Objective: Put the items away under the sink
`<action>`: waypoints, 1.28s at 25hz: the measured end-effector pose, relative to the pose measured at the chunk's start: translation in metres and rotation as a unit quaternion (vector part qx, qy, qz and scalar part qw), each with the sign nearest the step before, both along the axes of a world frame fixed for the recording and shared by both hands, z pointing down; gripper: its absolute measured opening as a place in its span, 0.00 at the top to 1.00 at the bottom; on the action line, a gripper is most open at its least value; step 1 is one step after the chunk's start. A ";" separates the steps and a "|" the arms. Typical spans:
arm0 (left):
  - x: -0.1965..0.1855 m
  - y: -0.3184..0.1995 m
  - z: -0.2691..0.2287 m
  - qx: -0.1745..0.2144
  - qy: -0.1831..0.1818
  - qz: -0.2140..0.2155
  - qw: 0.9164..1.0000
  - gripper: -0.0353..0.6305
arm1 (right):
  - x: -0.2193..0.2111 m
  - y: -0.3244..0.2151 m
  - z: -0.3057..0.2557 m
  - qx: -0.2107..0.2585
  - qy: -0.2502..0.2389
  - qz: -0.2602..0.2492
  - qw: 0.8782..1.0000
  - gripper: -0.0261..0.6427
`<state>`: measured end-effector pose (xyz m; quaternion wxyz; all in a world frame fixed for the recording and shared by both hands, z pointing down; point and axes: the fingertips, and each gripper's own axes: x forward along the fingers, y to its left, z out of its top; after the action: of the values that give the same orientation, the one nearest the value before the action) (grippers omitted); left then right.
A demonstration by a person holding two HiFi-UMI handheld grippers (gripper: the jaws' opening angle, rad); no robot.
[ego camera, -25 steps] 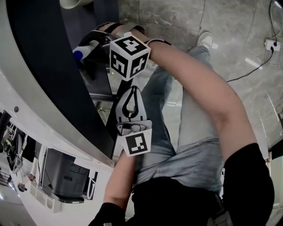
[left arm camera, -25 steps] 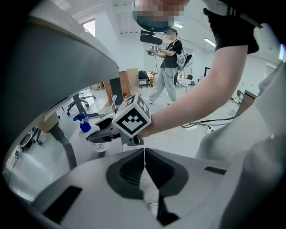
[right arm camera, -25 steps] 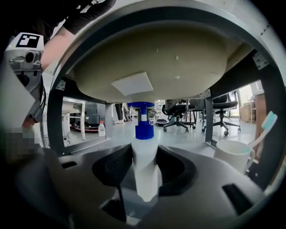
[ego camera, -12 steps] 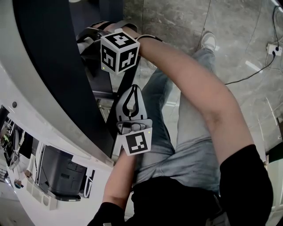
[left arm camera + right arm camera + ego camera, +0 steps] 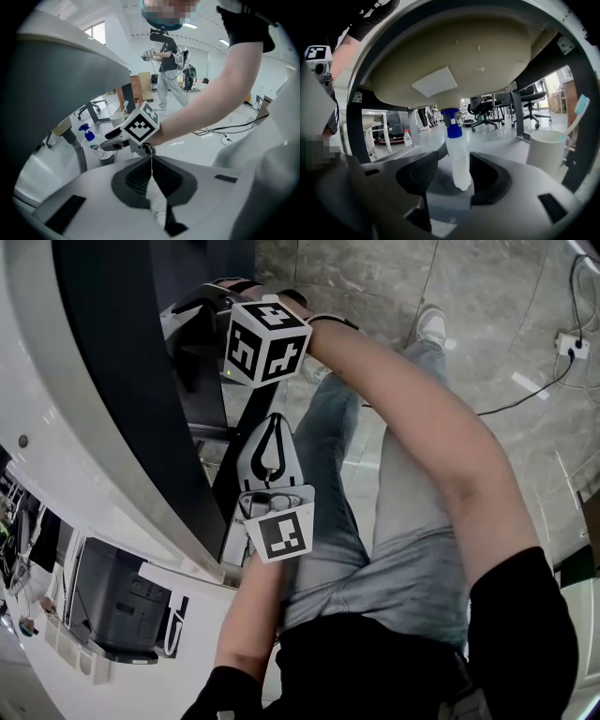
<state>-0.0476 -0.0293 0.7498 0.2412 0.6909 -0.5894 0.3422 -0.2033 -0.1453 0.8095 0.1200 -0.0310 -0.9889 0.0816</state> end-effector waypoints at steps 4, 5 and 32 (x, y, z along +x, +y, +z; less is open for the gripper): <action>0.003 0.002 -0.011 0.005 -0.004 -0.013 1.000 0.91 | 0.035 -0.001 -0.002 -0.003 0.017 0.038 0.999 0.65; 0.005 0.001 -0.015 0.008 -0.005 -0.013 1.000 0.91 | 0.045 0.000 -0.004 -0.006 0.021 0.044 0.999 0.66; 0.066 -0.061 -0.236 0.160 0.066 -0.011 0.985 0.91 | 0.296 -0.030 -0.273 -0.014 0.067 0.261 0.963 0.88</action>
<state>0.0186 -0.0902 0.5139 0.1699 0.7353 -0.6267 0.1945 0.0924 -0.1750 0.5363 0.1603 0.2317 -0.9512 0.1258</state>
